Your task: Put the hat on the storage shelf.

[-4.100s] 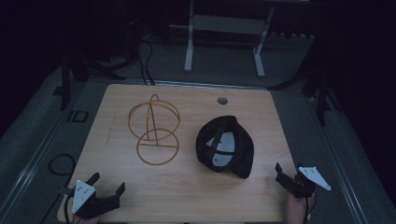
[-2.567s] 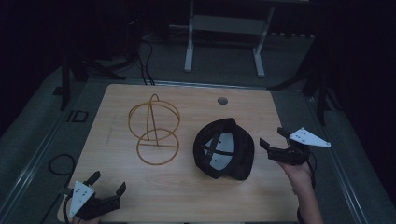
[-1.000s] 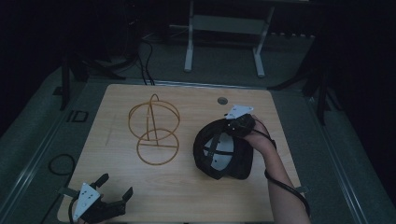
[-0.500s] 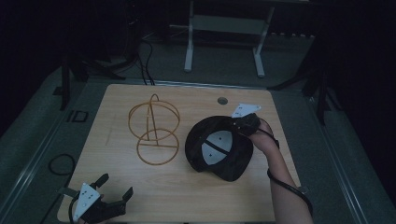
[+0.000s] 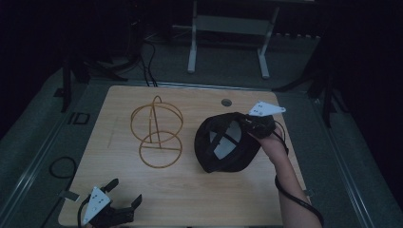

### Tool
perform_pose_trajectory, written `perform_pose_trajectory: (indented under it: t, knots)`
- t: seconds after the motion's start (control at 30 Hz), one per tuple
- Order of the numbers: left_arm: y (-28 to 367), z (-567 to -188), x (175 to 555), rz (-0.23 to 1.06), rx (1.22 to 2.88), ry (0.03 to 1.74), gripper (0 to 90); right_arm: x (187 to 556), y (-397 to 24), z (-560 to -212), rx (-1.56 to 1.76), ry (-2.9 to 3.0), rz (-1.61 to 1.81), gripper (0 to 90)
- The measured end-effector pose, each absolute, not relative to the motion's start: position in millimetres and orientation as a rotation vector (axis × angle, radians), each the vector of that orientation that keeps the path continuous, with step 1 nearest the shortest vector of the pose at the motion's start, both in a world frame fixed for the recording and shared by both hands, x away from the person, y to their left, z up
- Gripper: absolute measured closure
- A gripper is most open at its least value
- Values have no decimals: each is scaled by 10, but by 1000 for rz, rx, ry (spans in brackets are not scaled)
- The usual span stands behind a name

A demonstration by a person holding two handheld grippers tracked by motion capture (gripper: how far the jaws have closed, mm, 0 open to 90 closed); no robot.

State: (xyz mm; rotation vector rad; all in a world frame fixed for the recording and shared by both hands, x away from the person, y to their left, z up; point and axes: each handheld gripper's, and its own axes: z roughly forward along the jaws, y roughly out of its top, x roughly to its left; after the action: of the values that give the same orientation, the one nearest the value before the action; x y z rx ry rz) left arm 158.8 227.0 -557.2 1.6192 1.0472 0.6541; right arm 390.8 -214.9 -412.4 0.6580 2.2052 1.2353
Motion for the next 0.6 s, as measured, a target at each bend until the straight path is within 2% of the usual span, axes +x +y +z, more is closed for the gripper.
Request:
perform_pose_trajectory:
  t: [0.17, 0.33, 0.53, 0.6]
  knots:
    - [2201, -5585, 1600, 581, 1616, 1068, 3, 3780, -2167, -3995, 693, 2145, 1256, 871]
    - [1970, -5585, 1608, 601, 1673, 1066, 4, 3630, -2184, -3872, 743, 2057, 1310, 871]
    - [1586, -5520, 1620, 525, 1761, 927, 4, 3391, -2133, -3774, 727, 2005, 1350, 871]
    - [1464, -5492, 1629, 499, 1759, 914, 59, 3319, -2117, -3753, 717, 1990, 1350, 871]
